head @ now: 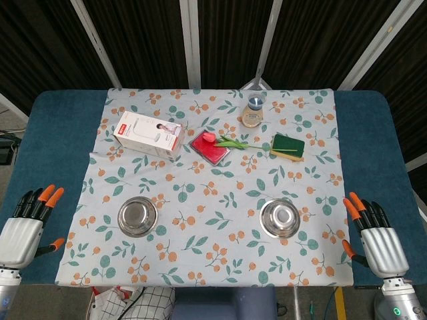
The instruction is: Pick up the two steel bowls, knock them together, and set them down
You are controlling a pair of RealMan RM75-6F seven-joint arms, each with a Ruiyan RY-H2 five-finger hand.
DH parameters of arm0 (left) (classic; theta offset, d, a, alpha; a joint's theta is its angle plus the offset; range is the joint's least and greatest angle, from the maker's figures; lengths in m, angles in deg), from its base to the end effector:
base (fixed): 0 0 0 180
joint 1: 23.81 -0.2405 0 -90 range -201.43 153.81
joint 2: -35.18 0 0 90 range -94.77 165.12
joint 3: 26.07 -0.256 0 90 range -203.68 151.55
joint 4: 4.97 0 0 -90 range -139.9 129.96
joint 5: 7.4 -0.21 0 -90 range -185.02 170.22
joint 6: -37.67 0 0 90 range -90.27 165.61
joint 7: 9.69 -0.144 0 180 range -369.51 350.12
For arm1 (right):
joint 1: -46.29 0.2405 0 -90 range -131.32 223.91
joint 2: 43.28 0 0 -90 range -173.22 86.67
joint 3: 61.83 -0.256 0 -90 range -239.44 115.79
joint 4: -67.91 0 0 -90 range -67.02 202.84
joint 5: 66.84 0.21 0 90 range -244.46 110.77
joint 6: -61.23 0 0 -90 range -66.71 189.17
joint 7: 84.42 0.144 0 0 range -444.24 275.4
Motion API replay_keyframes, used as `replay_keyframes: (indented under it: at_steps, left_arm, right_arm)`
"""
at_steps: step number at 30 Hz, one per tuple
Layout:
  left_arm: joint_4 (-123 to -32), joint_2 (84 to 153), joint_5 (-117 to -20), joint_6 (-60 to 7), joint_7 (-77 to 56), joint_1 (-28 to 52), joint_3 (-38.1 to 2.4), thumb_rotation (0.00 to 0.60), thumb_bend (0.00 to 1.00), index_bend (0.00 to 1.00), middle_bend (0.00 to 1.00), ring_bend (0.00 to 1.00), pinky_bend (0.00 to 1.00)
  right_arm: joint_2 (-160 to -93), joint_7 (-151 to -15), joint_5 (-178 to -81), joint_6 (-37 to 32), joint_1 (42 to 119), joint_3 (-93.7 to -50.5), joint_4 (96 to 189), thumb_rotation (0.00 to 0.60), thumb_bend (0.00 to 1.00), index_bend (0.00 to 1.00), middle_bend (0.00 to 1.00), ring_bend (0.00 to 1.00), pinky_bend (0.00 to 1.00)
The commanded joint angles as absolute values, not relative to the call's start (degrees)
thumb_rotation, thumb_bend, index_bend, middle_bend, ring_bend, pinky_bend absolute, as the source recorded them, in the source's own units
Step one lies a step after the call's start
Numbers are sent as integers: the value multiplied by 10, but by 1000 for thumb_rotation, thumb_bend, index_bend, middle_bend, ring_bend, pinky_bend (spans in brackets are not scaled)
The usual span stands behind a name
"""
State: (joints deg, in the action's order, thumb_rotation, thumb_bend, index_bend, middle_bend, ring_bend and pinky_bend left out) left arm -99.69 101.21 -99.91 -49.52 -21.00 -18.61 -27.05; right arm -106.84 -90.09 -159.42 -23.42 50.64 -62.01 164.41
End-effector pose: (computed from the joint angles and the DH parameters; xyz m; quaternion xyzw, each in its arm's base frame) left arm -0.2866 0.1666 0.1353 -0.6559 -0.3284 -0.3686 0.5710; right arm -0.2874 -0.1662 0.1427 0.6446 -0.3668 0.3815 0.5517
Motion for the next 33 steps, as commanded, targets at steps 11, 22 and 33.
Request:
replay_keyframes:
  at_steps: [11,22,33]
  left_arm:
    - [-1014,1025,-998,-437,-239,-155,-271,600,62,0,0,0,0]
    - [-1032,1075,-930,-276,-329,-66,-245,600,71,0,0,0,0]
    - [-1017,1140,-830,-175,-421,2,-219,600,84,0,0,0,0]
  right_arm:
    - [-1061,-882,-1599,-239,506,-619,1647,600,375,0,0,0,52]
    - [-1063,-878,-1595,-225,513,-619,1646,600,376,0,0,0,53]
    - [-1059,-869,-1589,-225,513,-622,1645,600,375,0,0,0,53]
